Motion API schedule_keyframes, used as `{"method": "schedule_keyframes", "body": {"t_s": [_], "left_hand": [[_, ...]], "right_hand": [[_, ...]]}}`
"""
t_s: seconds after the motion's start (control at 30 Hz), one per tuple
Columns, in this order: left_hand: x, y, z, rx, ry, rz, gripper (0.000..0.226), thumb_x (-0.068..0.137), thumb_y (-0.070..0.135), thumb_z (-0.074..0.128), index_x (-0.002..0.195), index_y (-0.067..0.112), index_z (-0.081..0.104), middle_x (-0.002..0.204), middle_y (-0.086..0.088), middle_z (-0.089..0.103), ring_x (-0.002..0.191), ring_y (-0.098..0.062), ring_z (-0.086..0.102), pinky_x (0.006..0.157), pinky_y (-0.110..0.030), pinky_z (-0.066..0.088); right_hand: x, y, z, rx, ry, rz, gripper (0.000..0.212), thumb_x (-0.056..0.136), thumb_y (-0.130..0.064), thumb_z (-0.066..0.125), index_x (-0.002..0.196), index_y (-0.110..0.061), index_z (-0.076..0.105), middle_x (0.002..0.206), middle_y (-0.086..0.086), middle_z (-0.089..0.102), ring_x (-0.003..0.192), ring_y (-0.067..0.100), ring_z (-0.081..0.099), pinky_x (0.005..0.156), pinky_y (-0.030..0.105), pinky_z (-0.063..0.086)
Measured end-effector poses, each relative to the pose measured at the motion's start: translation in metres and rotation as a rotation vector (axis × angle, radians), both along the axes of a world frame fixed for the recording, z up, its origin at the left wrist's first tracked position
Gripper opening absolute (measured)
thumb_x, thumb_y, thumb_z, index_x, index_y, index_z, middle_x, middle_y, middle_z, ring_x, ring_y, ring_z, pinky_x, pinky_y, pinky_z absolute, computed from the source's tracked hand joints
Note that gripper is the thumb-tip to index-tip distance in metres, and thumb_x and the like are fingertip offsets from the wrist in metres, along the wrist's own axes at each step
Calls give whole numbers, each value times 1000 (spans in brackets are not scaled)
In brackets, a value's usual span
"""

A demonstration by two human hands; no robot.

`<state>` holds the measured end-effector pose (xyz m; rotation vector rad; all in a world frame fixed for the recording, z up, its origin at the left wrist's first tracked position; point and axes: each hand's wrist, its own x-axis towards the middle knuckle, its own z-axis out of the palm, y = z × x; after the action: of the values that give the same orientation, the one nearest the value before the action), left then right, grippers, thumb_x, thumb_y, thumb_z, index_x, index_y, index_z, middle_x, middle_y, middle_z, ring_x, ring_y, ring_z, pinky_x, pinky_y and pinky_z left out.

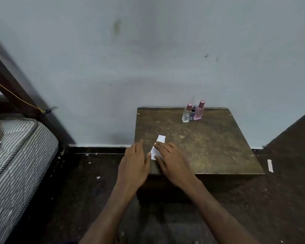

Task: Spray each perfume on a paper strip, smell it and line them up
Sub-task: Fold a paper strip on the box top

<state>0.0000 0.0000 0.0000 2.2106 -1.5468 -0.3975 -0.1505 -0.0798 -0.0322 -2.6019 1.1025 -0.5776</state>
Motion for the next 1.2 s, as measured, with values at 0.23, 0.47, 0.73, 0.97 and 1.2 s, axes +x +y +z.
{"method": "schedule_keyframes", "body": {"t_s": [0.23,0.47,0.73,0.97,1.2], "left_hand": [[14,-32,-14,-60,38,15,52,108,43,48,153,17,46,149,-2,57,140,-24,49,107,-42,49],[14,-40,-16,-94,15,-23,46,107,39,54,147,17,54,143,-3,62,134,-24,54,104,-40,50],[13,-41,-15,-122,107,-20,9,99,34,66,108,34,67,93,17,68,81,-5,65,71,-40,61],[5,-39,-19,-19,82,-48,12,94,39,74,104,37,67,86,20,68,76,0,65,67,-30,57],[5,-37,-17,-14,56,-42,11,96,38,71,106,38,67,87,20,67,77,0,63,59,-24,43]], "right_hand": [[7,-20,0,-22,122,84,47,97,-22,64,143,-12,59,130,4,70,117,25,58,96,36,51],[4,-22,-6,-14,54,26,30,98,-17,61,127,-13,67,95,8,73,97,25,60,70,42,56],[-1,-22,-4,64,-75,10,32,97,-24,63,128,-19,65,93,6,67,90,22,59,72,38,53],[-4,-27,-1,141,-232,-39,39,92,-18,72,131,-24,68,112,-5,76,97,9,69,86,19,52],[-8,-26,10,378,-294,-25,63,78,-4,75,137,-24,65,116,-13,76,100,-2,70,86,13,55]]}}
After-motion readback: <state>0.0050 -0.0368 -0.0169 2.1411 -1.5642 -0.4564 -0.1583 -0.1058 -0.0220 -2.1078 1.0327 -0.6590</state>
